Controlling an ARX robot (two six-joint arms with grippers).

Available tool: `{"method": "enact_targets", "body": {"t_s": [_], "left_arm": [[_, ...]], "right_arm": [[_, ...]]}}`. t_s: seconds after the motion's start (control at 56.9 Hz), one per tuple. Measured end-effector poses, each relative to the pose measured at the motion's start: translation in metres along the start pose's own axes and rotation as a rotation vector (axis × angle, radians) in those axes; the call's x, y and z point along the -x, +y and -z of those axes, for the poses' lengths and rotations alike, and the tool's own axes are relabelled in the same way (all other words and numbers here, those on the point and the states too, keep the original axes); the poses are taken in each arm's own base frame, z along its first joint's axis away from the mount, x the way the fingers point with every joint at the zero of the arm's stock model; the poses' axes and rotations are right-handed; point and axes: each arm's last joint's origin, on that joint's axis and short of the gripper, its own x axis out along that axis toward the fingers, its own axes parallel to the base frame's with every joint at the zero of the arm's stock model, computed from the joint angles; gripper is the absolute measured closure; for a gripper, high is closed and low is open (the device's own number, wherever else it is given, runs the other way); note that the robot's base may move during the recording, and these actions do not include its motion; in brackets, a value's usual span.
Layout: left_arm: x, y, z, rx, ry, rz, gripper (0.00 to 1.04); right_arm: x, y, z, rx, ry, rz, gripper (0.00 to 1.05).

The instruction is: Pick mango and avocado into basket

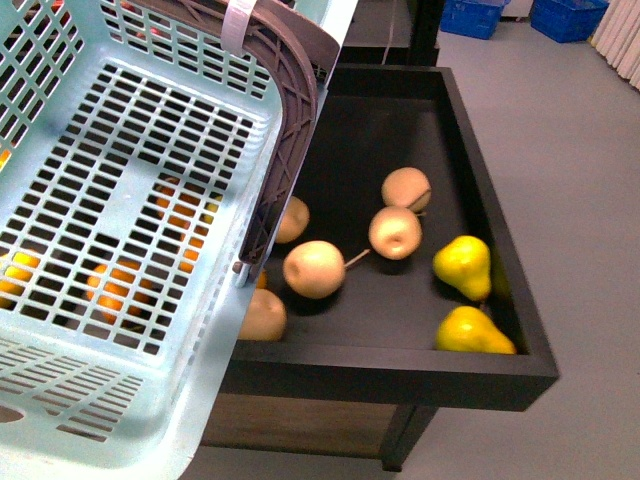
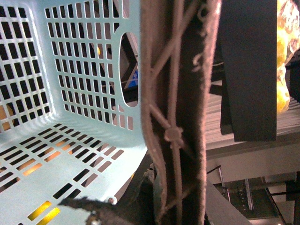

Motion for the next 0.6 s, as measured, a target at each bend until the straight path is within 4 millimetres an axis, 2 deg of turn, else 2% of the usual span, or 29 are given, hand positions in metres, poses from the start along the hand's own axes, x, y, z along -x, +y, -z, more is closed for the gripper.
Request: {"method": "enact_targets", "body": {"t_s": [0.597], "left_arm": [[0.0000,0.0000,0.0000,-0.001,0.001,0.000,0.97]], "right_arm": [[0.0000,0.0000,0.0000,0.000,0.000,0.001,0.09]]}}
